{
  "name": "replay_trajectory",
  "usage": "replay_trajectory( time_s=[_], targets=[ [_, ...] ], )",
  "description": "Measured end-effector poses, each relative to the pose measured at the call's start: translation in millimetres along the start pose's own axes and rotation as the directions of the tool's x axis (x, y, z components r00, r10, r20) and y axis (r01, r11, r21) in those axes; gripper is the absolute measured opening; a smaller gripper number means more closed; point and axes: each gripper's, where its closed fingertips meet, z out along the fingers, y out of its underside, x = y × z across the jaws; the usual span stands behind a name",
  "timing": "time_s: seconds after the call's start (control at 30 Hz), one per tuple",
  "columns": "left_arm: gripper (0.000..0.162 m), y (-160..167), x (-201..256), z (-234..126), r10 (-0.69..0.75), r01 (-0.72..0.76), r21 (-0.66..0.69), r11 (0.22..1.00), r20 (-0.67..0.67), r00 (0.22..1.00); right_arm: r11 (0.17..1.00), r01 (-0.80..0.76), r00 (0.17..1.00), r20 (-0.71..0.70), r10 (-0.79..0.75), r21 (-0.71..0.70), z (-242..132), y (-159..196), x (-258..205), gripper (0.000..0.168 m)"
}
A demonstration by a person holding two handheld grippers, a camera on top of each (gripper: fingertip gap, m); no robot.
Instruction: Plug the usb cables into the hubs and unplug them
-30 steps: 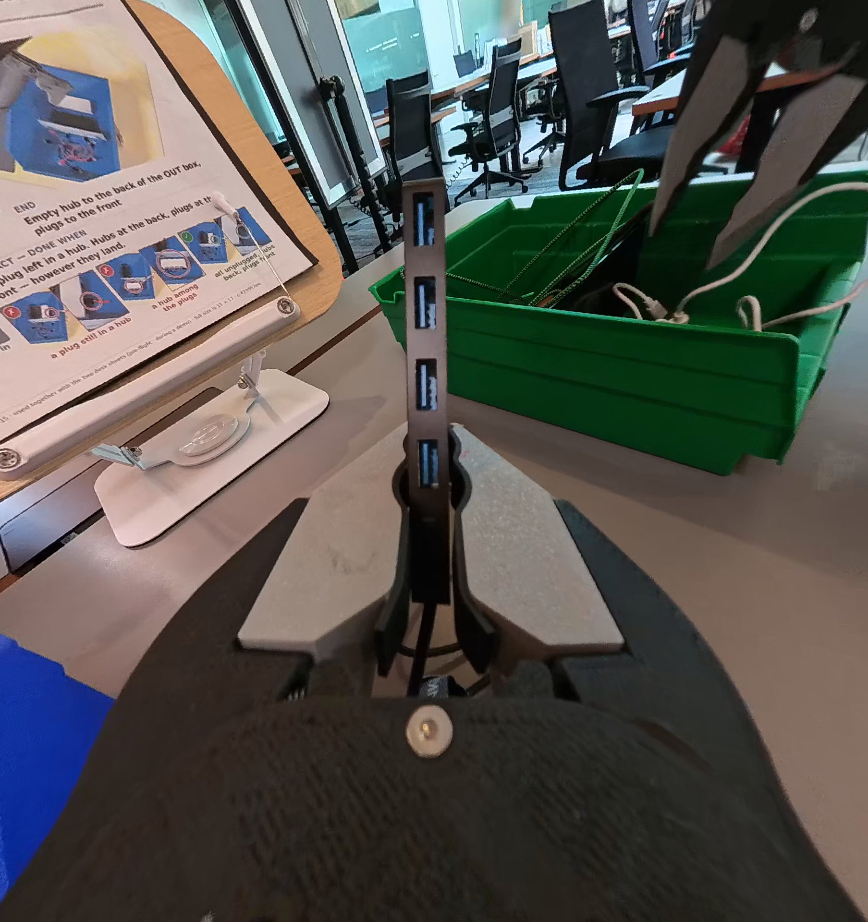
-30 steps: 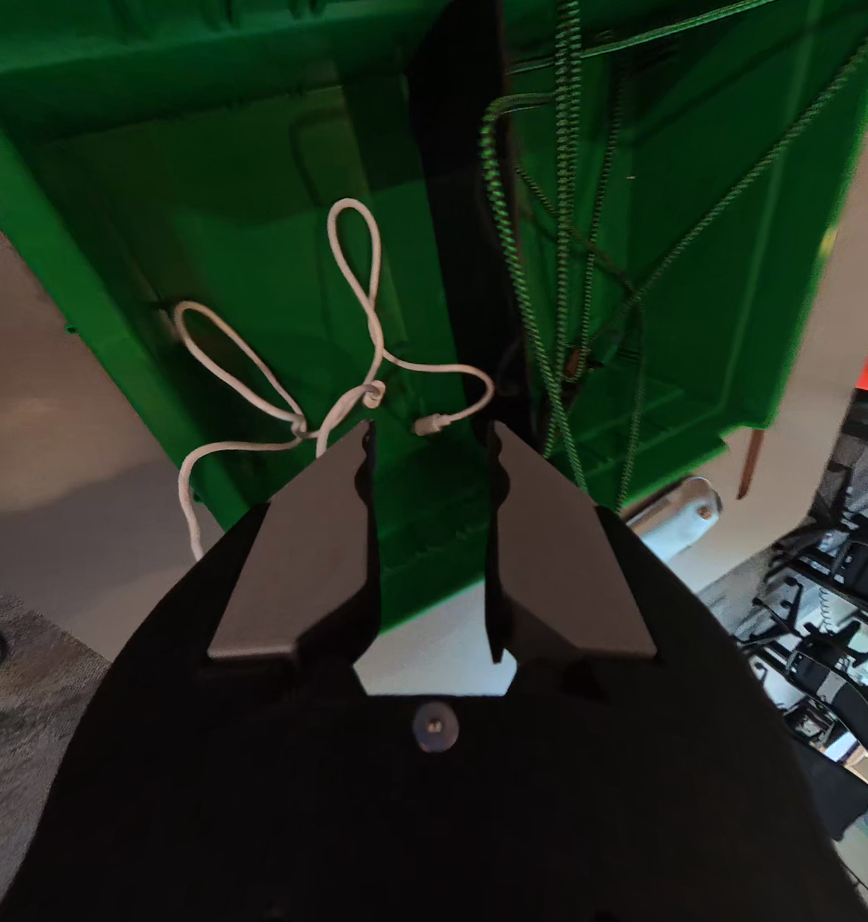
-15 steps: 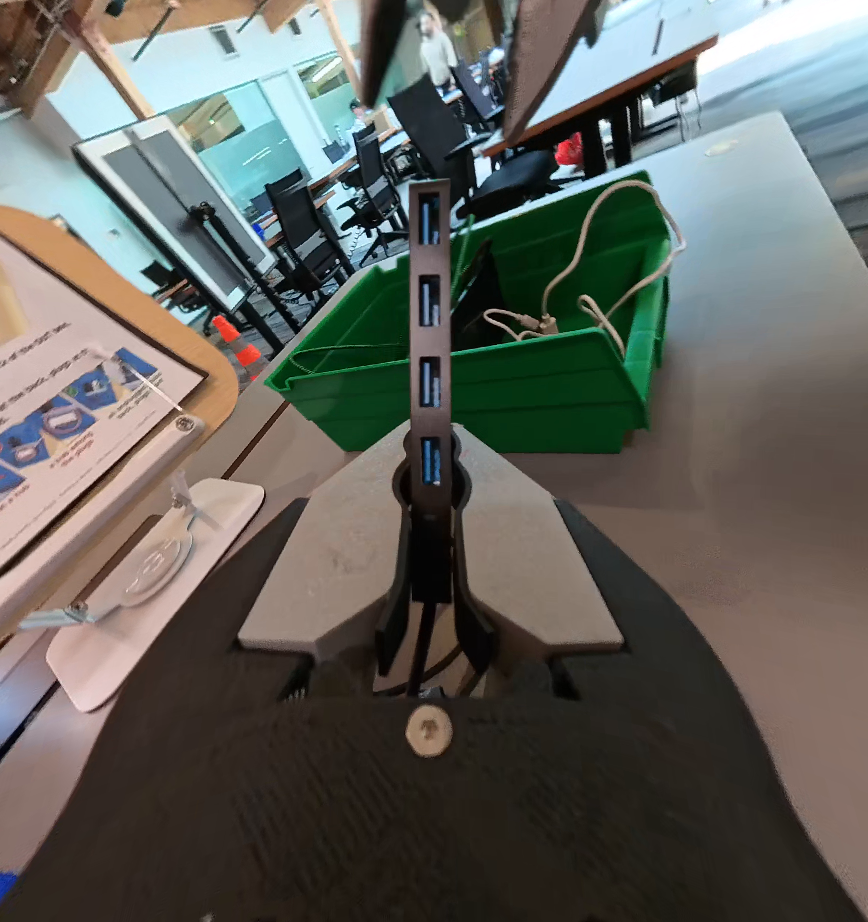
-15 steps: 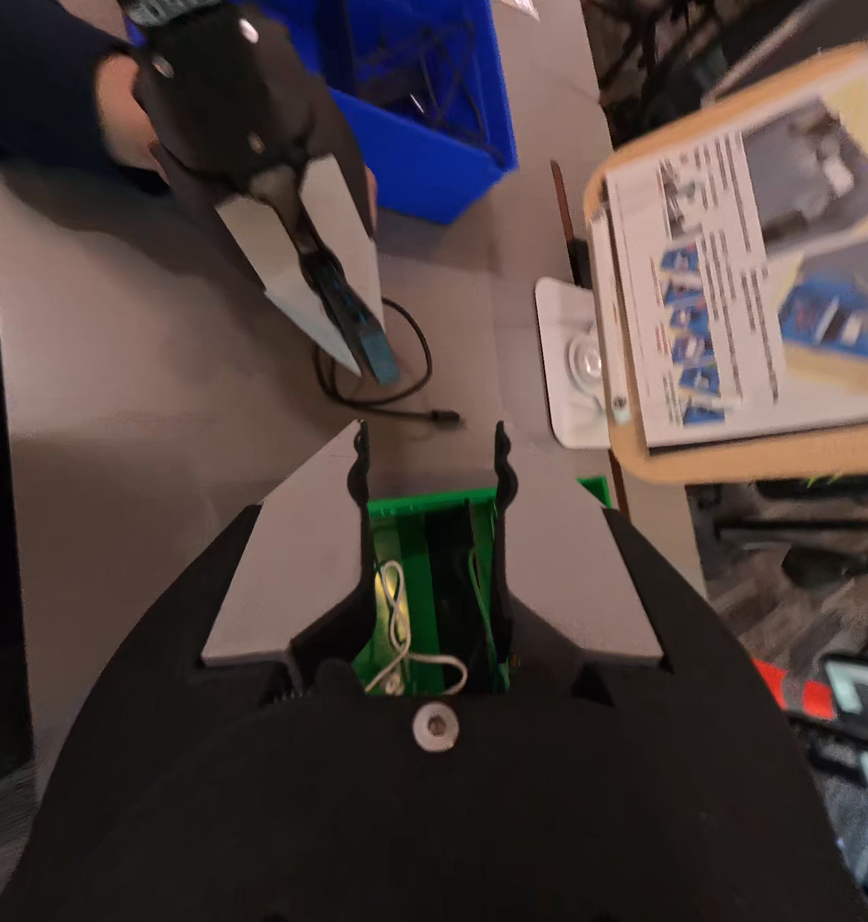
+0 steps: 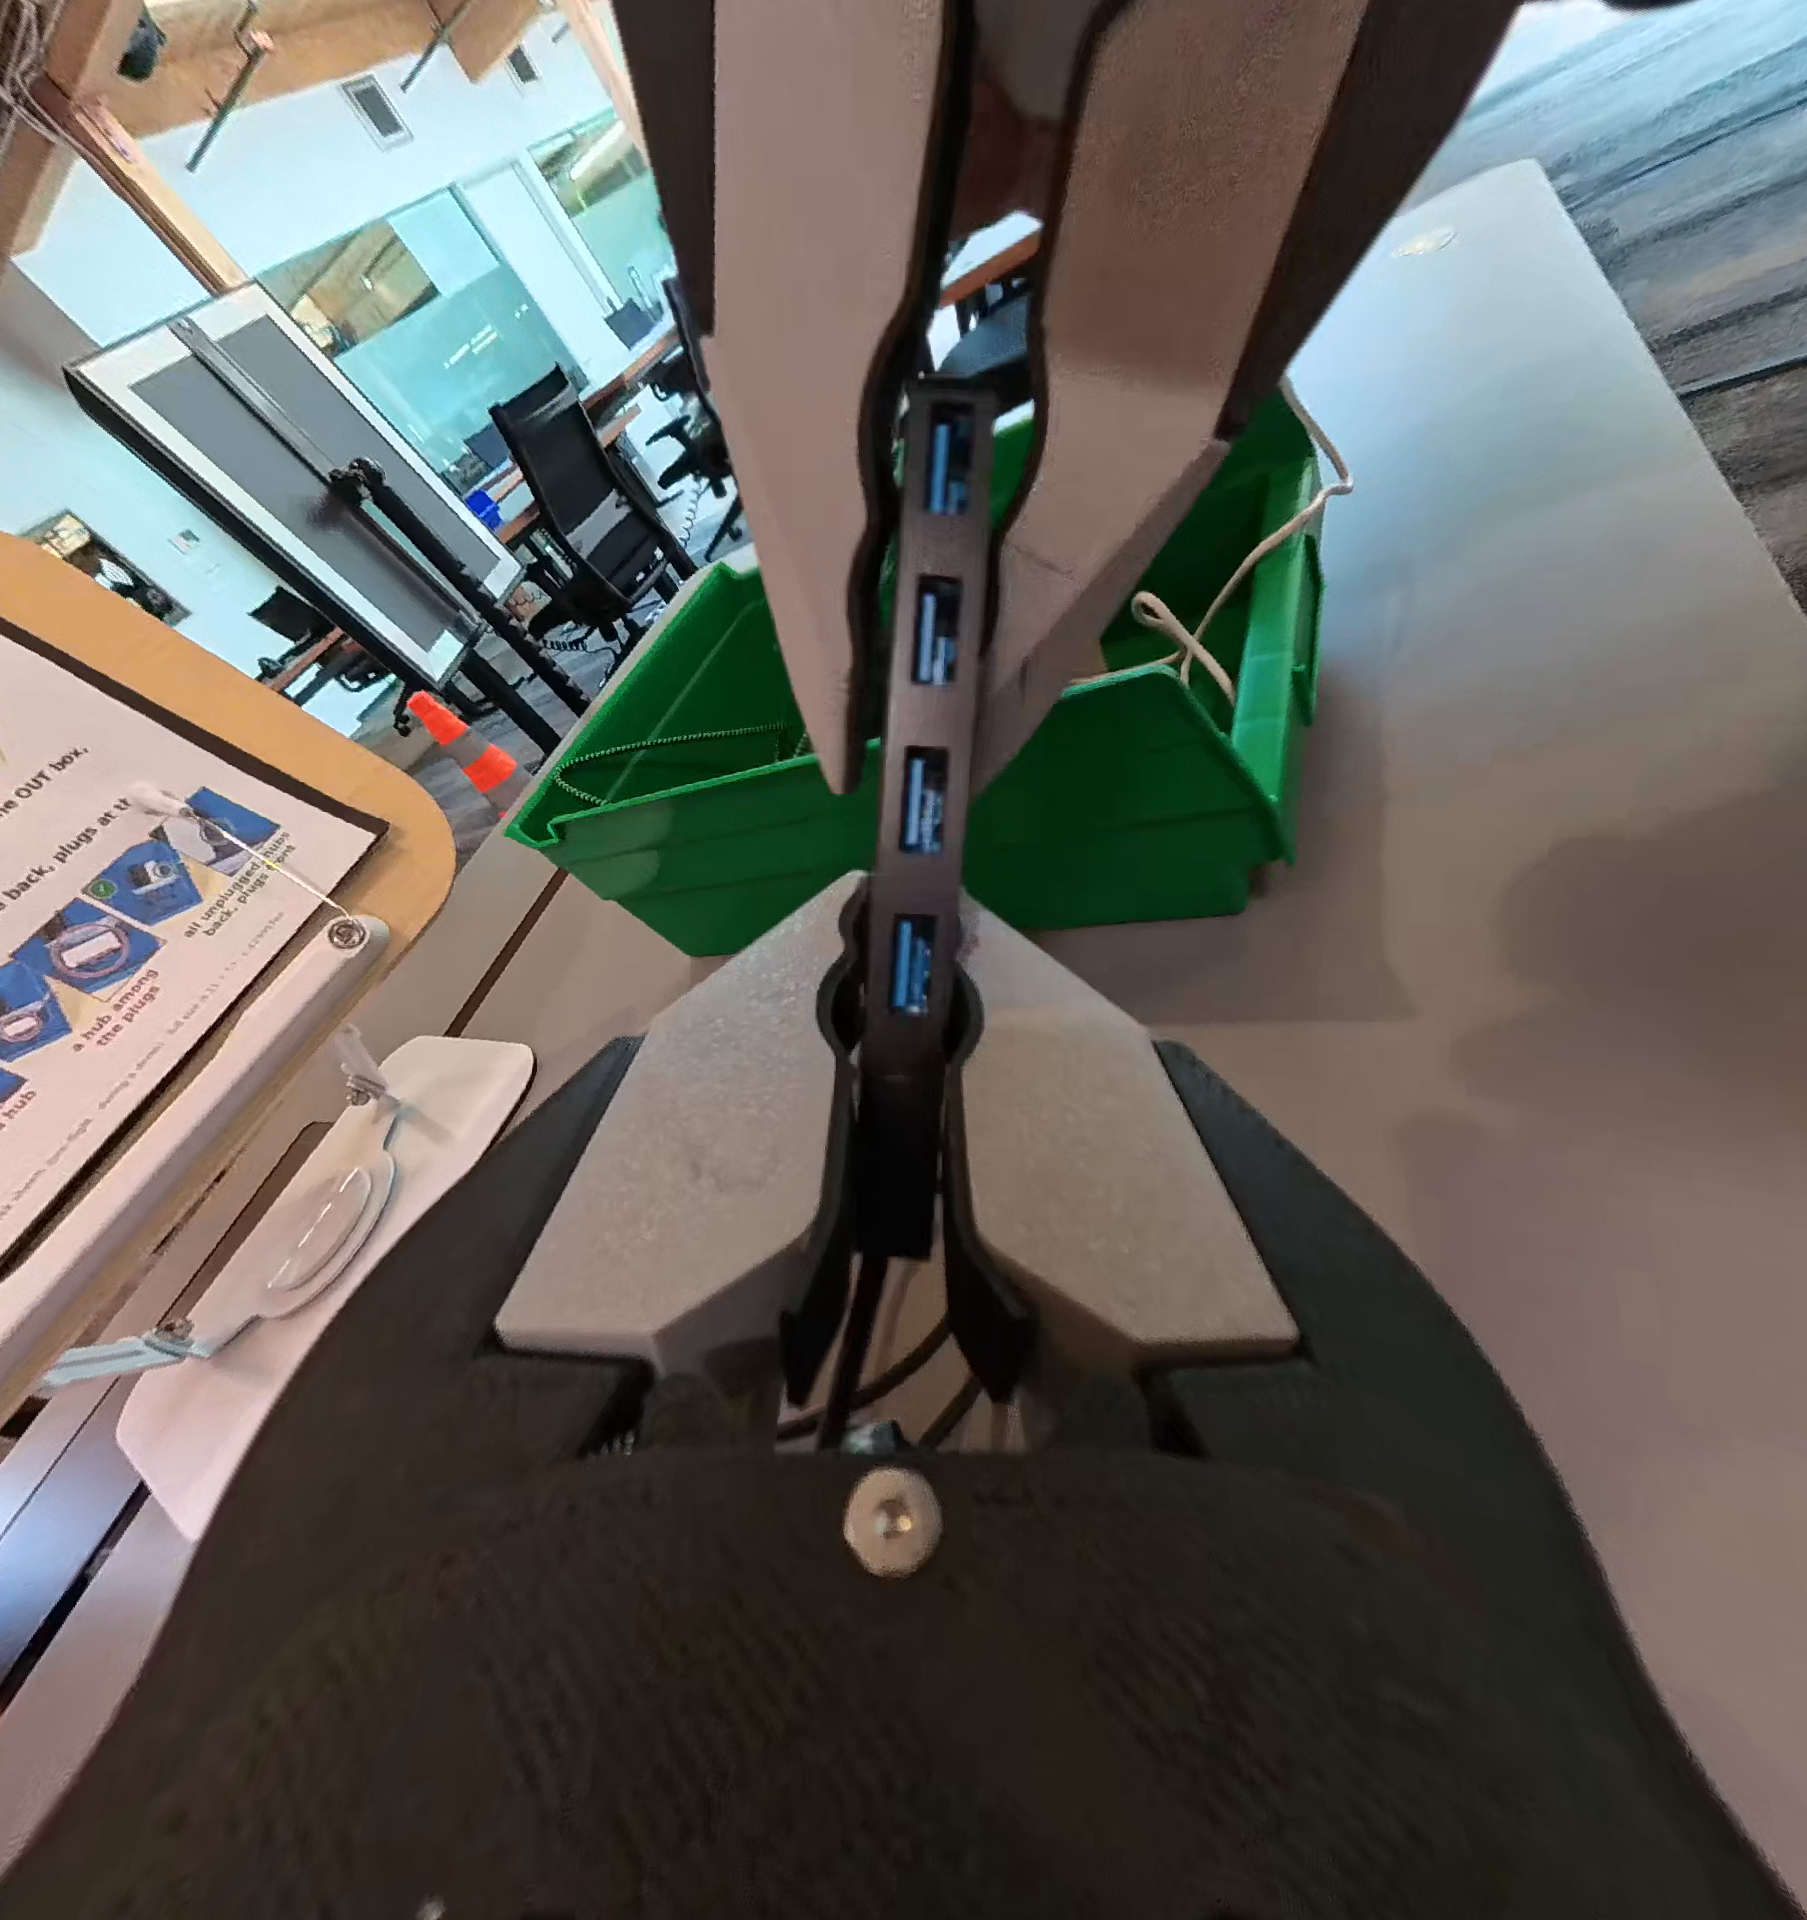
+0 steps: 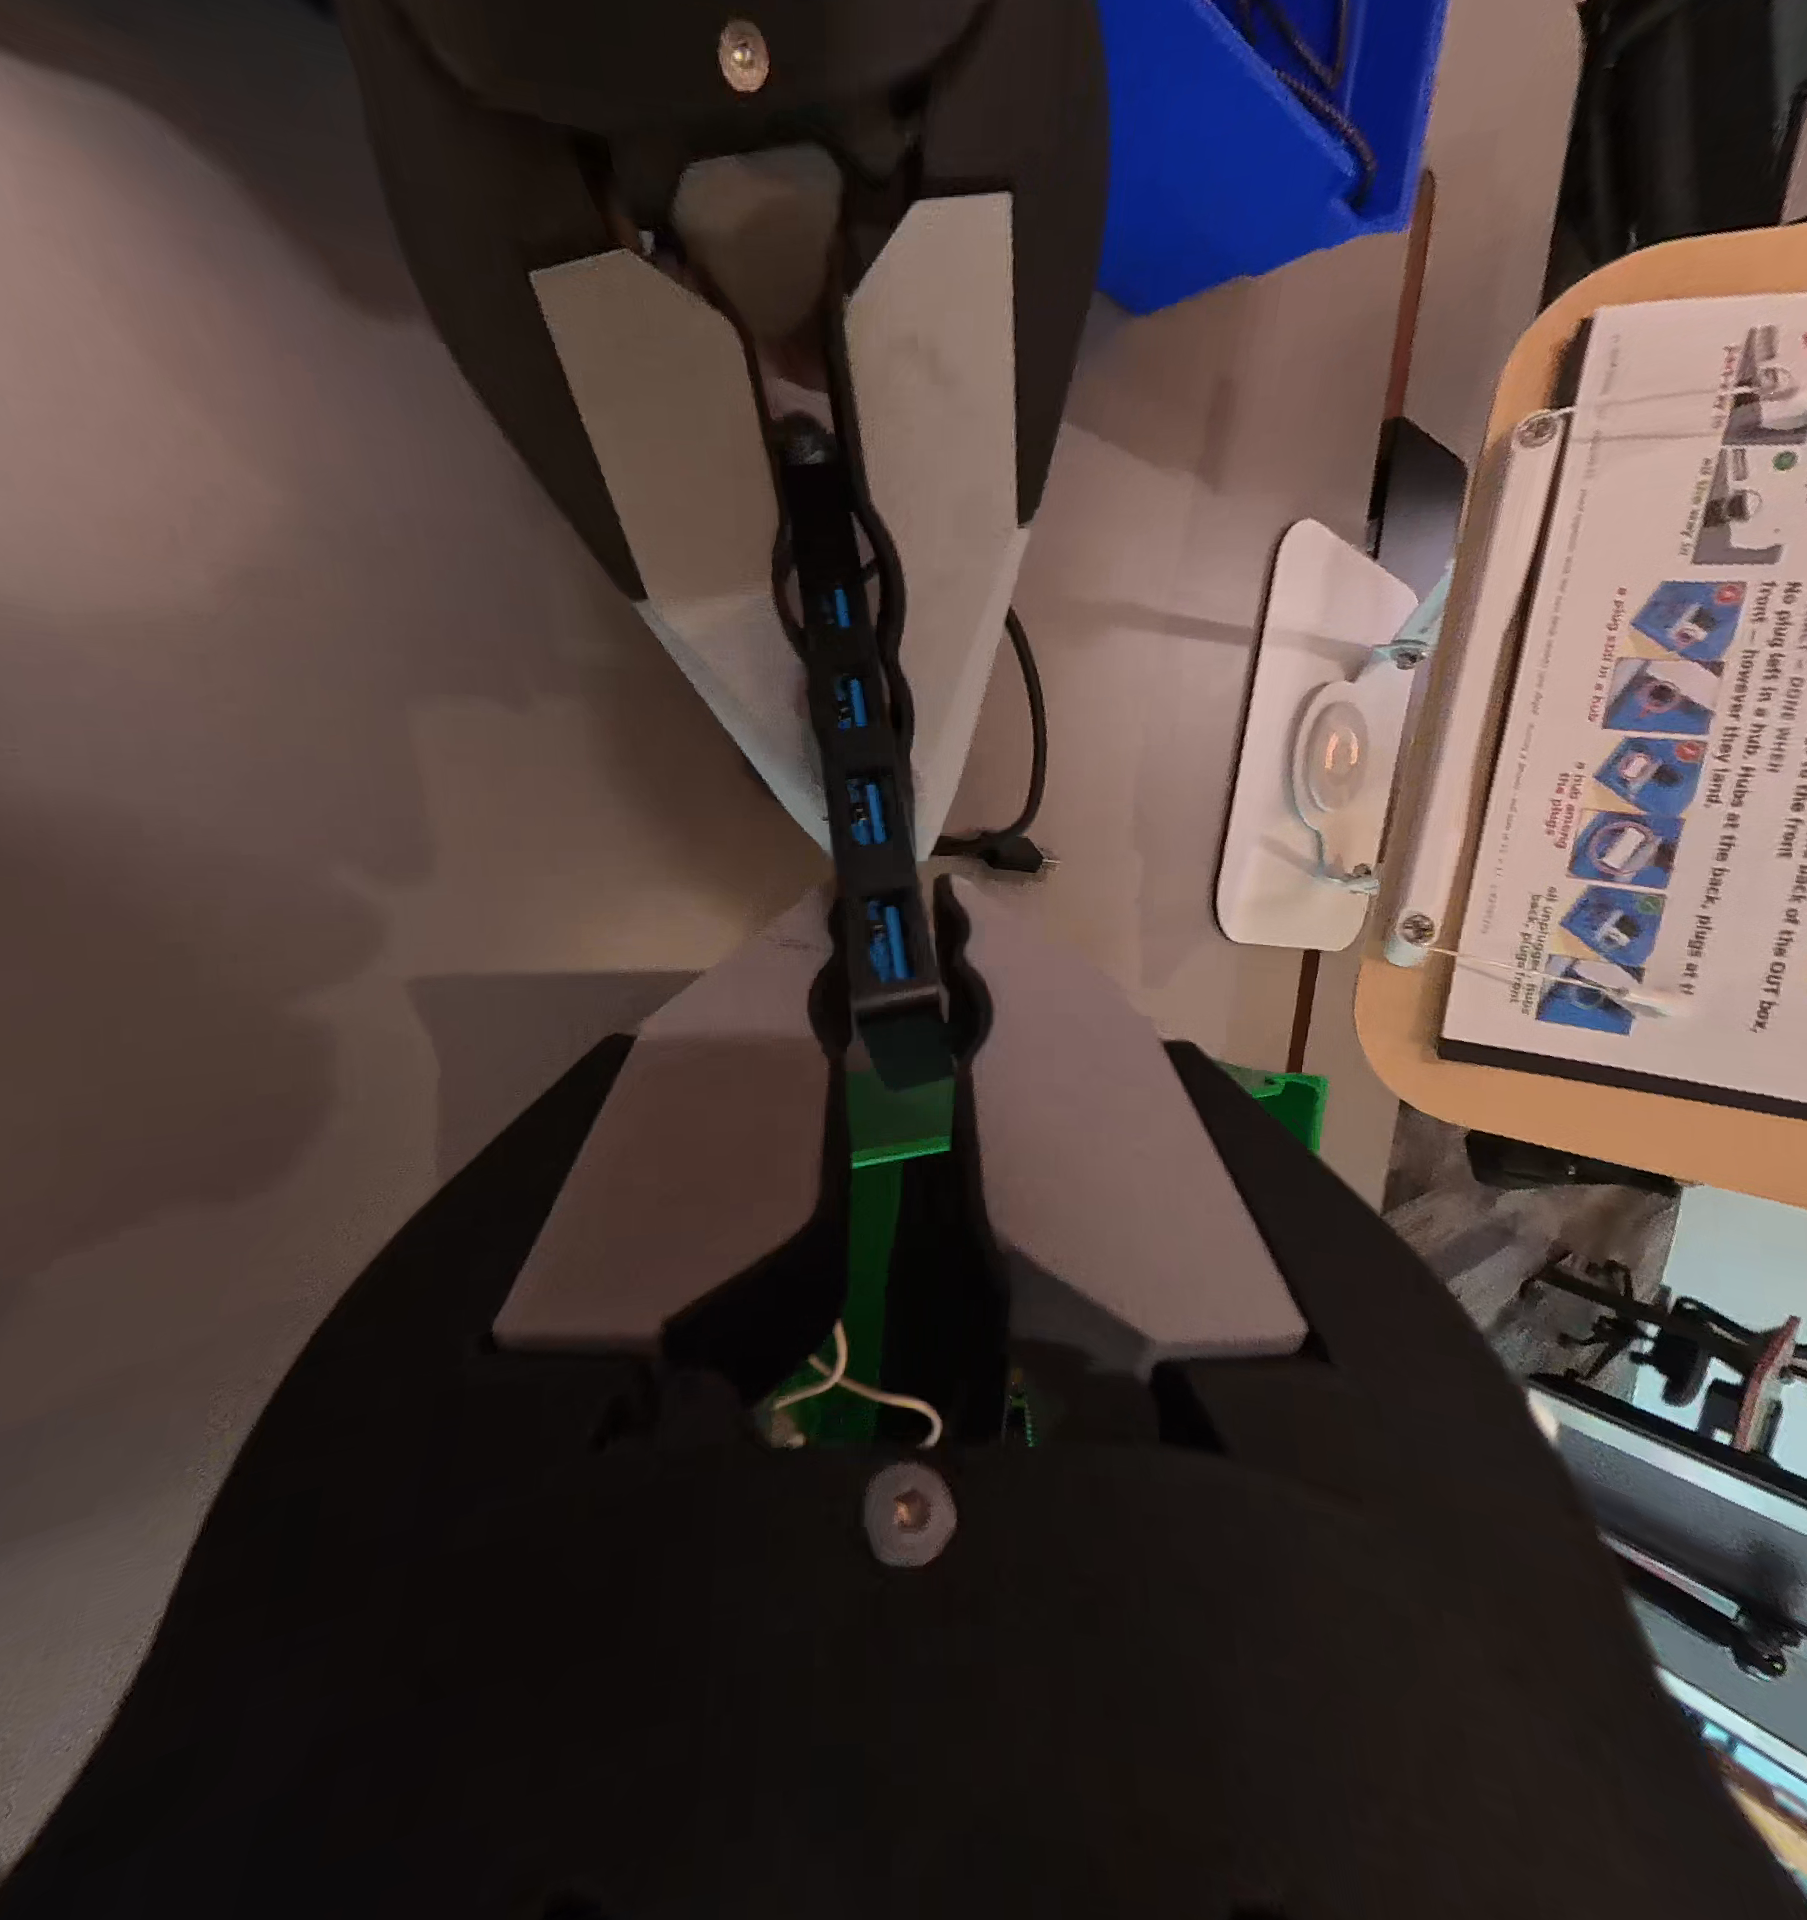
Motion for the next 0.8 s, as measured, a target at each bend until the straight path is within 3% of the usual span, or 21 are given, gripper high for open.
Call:
replay_trajectory(
  time_s=[0.17,0.33,0.53,0.8],
  targets=[
    [0.011,1,0,2,-0.07,0.07,0.015,0.997,-0.019,0.997,1.0,-0.015,1.0,0.011,0.014,0.005,0,2,-3,0.008],
    [0.026,-4,-12,-1,-0.061,0.057,0.061,0.997,0.063,0.996,0.993,-0.095,0.995,0.033,0.093,0.069,-8,1,-2,0.008],
    [0.023,2,-26,-4,-0.059,0.055,0.034,0.998,0.144,0.988,0.975,-0.187,0.982,0.03,0.185,0.117,-19,10,8,0.008],
    [0.046,19,-54,-9,-0.254,0.252,0.038,0.967,0.228,0.94,0.905,-0.335,0.931,-0.055,0.36,0.26,-60,21,41,0.008]
  ],
)
